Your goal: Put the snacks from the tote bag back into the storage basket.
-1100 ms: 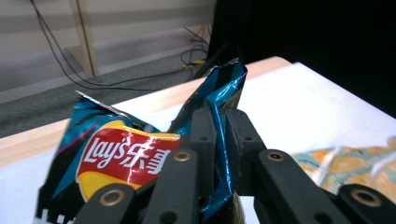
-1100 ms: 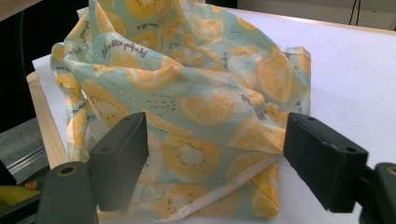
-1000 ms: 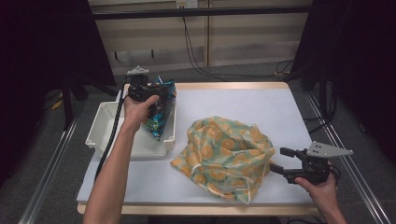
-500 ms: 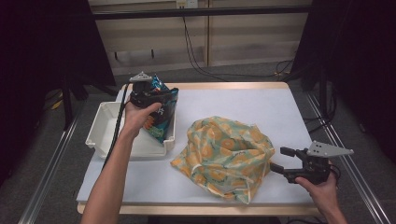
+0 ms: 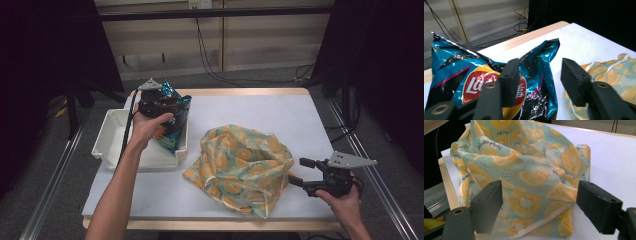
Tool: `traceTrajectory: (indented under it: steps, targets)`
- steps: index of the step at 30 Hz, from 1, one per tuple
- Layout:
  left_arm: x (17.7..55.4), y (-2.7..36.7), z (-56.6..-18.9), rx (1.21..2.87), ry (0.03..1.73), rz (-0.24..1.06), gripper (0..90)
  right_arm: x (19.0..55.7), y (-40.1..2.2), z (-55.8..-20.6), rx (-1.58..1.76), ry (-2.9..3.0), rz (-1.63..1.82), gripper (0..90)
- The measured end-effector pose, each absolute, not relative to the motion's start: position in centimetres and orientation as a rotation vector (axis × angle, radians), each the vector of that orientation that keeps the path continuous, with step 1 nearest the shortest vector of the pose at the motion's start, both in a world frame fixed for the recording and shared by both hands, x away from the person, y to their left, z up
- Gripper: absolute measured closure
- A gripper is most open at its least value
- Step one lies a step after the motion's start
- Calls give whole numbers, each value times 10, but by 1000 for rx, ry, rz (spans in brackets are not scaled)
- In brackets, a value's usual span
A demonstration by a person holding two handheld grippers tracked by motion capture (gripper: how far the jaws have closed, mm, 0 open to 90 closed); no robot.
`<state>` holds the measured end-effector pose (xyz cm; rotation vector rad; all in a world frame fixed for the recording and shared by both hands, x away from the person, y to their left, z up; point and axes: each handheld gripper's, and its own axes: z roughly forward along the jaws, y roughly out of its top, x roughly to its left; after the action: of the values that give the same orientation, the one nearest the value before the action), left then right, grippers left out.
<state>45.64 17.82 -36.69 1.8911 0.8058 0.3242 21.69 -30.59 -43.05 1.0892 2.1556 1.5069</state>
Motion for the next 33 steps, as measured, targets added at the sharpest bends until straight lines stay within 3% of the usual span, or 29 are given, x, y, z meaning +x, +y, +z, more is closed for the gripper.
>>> traceTrajectory:
  steps: [5,10,13,17,21,33]
  targets:
    - [454,184,-361,1869,811,341,381,217,-306,-430,1086,2149,1508,207]
    - [445,192,-353,1833,810,373,374,217,-306,-430,1084,2150,1513,204]
    - [435,199,-348,1803,811,374,481,217,-305,-431,1089,2152,1509,204]
    - [420,211,-348,1833,756,364,741,216,-305,-430,1083,2152,1509,205]
    - [402,224,-358,1843,733,373,891,216,-305,-431,1087,2149,1513,205]
    - [385,238,-427,1997,795,283,900,218,-302,-433,1090,2159,1505,205]
